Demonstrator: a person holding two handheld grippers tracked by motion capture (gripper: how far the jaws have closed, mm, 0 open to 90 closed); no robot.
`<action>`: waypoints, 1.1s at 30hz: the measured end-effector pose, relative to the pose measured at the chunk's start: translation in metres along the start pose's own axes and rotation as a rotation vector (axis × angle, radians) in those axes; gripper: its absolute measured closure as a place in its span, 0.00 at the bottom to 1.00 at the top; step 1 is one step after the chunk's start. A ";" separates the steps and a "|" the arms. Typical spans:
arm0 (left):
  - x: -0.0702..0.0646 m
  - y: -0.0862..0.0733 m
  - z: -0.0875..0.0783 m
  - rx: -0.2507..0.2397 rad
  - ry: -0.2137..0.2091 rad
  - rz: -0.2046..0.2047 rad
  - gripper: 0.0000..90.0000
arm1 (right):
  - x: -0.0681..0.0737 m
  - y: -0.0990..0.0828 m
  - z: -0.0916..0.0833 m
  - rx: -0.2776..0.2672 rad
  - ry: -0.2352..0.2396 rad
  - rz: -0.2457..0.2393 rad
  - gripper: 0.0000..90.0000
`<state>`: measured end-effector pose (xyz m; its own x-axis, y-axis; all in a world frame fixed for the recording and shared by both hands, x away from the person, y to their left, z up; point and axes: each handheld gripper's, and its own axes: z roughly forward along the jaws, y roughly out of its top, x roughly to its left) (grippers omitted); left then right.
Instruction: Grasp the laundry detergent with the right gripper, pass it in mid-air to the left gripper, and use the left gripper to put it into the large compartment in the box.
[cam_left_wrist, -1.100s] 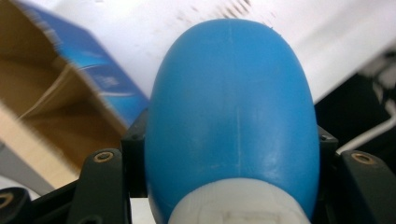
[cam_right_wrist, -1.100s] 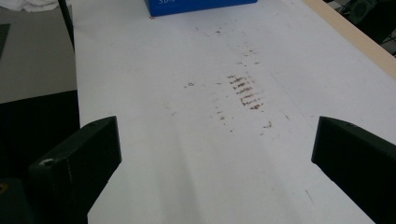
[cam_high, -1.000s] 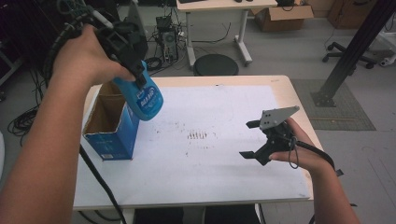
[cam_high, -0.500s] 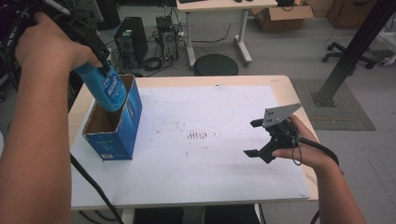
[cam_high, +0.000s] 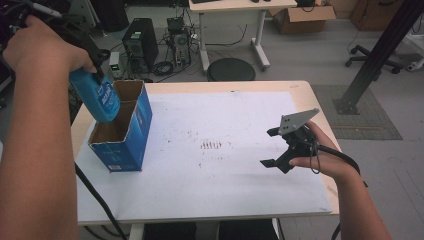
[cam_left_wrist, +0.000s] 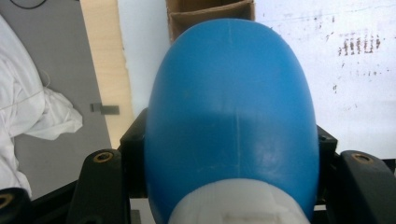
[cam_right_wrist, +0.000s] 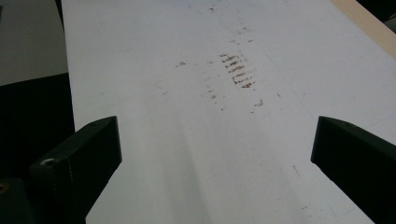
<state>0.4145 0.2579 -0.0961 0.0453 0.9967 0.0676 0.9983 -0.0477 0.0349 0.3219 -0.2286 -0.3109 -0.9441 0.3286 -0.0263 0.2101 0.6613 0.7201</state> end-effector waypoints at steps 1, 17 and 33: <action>0.001 0.001 0.001 0.003 -0.002 0.002 0.43 | 0.000 0.000 0.001 0.002 0.002 0.000 0.02; 0.003 0.007 0.016 0.036 -0.005 -0.002 0.43 | -0.003 -0.002 0.006 0.007 0.010 0.009 0.02; 0.006 0.010 0.053 0.066 -0.014 0.010 0.43 | -0.002 -0.003 0.010 0.003 0.020 0.018 0.02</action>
<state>0.4272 0.2668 -0.1480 0.0557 0.9970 0.0533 0.9980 -0.0540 -0.0318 0.3258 -0.2247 -0.3204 -0.9449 0.3273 0.0004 0.2280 0.6572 0.7184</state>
